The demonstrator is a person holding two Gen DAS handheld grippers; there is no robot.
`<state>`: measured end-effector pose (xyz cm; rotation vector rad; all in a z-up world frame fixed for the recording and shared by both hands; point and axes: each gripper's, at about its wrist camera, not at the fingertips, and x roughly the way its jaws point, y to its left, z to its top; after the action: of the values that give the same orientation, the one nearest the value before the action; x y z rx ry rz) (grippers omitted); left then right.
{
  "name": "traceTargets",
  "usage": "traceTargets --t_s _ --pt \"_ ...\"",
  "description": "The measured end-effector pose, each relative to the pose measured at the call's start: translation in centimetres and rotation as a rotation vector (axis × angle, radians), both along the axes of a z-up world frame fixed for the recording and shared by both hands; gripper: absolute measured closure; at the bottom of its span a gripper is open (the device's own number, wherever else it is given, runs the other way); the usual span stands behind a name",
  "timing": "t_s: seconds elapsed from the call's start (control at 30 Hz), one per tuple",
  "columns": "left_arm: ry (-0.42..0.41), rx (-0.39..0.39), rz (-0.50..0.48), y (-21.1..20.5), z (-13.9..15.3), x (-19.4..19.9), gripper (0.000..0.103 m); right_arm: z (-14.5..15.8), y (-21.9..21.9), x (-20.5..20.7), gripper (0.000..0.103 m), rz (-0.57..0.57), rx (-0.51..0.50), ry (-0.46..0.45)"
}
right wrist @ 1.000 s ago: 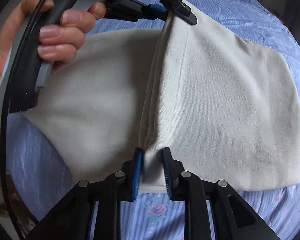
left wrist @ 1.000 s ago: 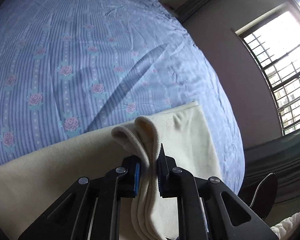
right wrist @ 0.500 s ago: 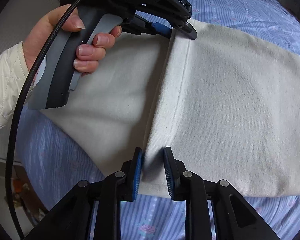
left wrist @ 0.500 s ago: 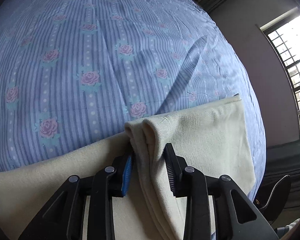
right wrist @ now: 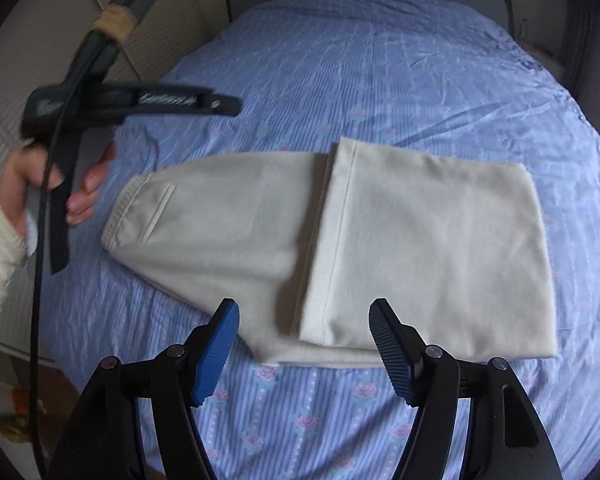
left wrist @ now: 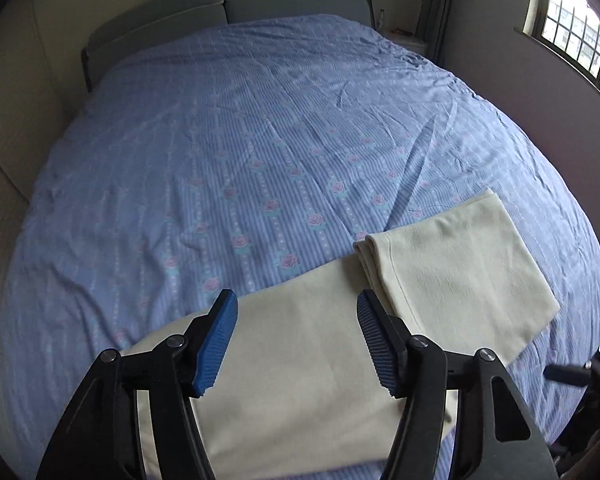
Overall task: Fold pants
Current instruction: 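Open the right gripper and draw both tools back from the trousers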
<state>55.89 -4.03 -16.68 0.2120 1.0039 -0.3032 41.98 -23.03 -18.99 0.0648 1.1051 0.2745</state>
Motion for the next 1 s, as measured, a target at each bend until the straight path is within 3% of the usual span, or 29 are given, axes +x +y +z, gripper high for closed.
traceTargets --t_s 0.27,0.53,0.77,1.0 --pt "-0.033 -0.016 0.150 1.0 6.9 -12.9 0.028 6.7 1.0 -3.0 0.027 0.043 -0.016 -0.112" --pt "-0.015 -0.036 0.277 3.1 9.2 -22.1 0.025 11.3 2.9 -7.2 0.025 0.109 0.050 -0.198" --pt "-0.009 -0.079 0.360 8.7 8.9 -24.9 0.023 13.4 7.0 -9.0 0.021 0.137 0.031 -0.243" --pt "0.020 -0.184 0.354 17.1 6.4 -23.4 0.023 12.4 13.4 -8.0 0.021 0.083 -0.016 -0.208"
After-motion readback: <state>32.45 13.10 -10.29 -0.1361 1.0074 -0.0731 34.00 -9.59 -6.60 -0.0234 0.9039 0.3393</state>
